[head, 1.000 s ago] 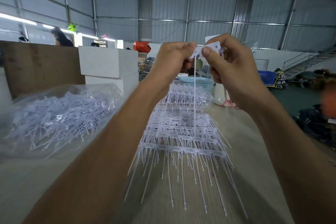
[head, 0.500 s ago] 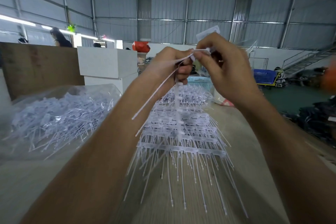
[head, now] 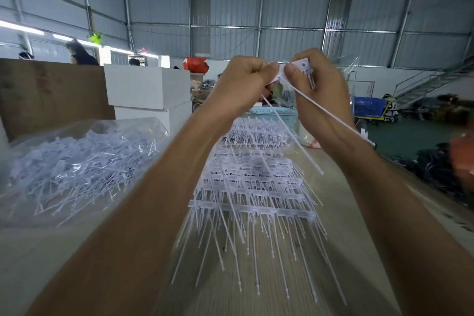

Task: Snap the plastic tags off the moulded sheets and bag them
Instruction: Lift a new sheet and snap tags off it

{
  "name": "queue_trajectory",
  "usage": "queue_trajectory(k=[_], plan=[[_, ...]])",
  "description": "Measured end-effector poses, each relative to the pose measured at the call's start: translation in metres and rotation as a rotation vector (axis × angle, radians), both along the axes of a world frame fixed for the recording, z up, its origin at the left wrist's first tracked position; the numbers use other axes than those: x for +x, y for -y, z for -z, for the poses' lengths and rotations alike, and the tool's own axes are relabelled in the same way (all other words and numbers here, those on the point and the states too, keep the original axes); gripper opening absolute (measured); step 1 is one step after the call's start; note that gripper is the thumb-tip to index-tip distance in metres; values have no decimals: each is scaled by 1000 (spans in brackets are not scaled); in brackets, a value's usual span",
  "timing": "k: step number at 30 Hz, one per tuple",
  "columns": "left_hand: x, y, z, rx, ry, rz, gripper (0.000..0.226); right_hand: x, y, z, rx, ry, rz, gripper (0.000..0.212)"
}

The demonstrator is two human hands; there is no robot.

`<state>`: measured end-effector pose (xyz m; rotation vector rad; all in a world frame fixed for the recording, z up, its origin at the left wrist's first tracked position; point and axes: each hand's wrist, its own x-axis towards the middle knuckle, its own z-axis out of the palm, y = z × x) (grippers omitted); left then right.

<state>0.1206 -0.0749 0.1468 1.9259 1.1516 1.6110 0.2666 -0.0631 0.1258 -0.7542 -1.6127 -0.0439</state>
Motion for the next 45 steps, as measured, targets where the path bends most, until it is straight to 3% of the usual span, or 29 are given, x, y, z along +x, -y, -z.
queue_trajectory(k=[9,15,19,21,24,29,34,39,41,43,45], plan=[[-7,1,1,35,-242,-106,38,-3,3,4,-64,54,79,15],[-9,4,2,-14,-281,-111,40,-6,-4,10,-47,20,29,9],[-10,19,-5,-85,-227,132,43,8,-22,16,-175,-22,79,16],[-7,26,-10,-47,-212,209,40,27,-30,26,-334,-114,1,20],[-4,23,-8,23,-228,110,36,44,-33,35,-503,-224,-219,31],[-6,3,12,-118,-429,-6,27,36,-34,30,-576,-92,-336,48],[-6,-1,14,-157,-499,-28,23,21,-26,26,-690,-70,-404,34],[-10,6,13,-154,-566,24,21,23,-19,28,-440,183,-292,16],[-10,2,15,-141,-512,-6,14,22,-19,28,-404,219,-234,17],[-10,-3,17,-139,-387,-51,4,21,-20,27,-428,178,-230,23],[-10,-7,18,-104,-371,-132,13,23,-20,25,-511,43,-347,24]])
